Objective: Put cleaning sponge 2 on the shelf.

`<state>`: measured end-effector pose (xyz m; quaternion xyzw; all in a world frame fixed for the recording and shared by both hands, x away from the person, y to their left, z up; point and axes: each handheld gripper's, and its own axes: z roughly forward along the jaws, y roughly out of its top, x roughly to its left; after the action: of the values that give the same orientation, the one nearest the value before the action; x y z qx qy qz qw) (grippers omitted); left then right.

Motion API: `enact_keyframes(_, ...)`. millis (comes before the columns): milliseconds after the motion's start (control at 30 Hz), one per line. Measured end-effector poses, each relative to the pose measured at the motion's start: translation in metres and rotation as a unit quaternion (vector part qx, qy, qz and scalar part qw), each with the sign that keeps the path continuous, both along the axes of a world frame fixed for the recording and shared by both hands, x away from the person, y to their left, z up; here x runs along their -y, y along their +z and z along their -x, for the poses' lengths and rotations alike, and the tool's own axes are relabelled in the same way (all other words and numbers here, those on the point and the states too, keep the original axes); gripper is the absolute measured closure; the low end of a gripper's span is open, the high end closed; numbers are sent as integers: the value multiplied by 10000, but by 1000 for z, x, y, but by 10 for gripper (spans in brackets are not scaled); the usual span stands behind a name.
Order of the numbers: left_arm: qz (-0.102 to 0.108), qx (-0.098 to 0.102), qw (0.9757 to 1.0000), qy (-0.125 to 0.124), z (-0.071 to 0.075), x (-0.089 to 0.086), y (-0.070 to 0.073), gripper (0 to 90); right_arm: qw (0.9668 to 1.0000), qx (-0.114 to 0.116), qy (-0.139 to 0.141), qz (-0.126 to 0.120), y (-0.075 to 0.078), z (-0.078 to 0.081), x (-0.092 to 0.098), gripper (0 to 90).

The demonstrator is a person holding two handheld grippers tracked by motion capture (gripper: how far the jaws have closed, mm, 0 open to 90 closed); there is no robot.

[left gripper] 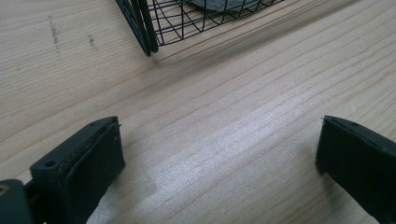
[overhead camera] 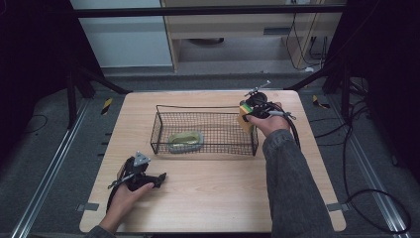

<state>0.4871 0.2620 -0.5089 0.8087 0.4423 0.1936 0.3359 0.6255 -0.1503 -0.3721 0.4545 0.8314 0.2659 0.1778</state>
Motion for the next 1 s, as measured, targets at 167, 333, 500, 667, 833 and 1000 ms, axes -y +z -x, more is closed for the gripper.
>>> enact_keyframes(167,-1,-1,10000,-12,0,0,0,0,10000,-33,1,29,-4,-1,-1,646)
enact_keyframes(333,-1,-1,10000,-30,0,0,0,0,9997,-141,5,175,-13,-3,0,646)
enact_keyframes(500,-2,0,10000,-33,0,0,0,0,9997,-153,12,214,-15,-4,-1,645)
enact_keyframes(667,-1,1,10000,-36,0,0,0,0,9996,-164,-35,227,-21,-7,-2,645)
enact_keyframes(833,7,-5,10000,-29,0,0,0,0,9994,-202,-28,281,-27,-8,-5,645)
enact_keyframes(1000,13,-7,10000,-30,0,0,0,0,9993,-235,-62,301,-32,-10,-6,644)
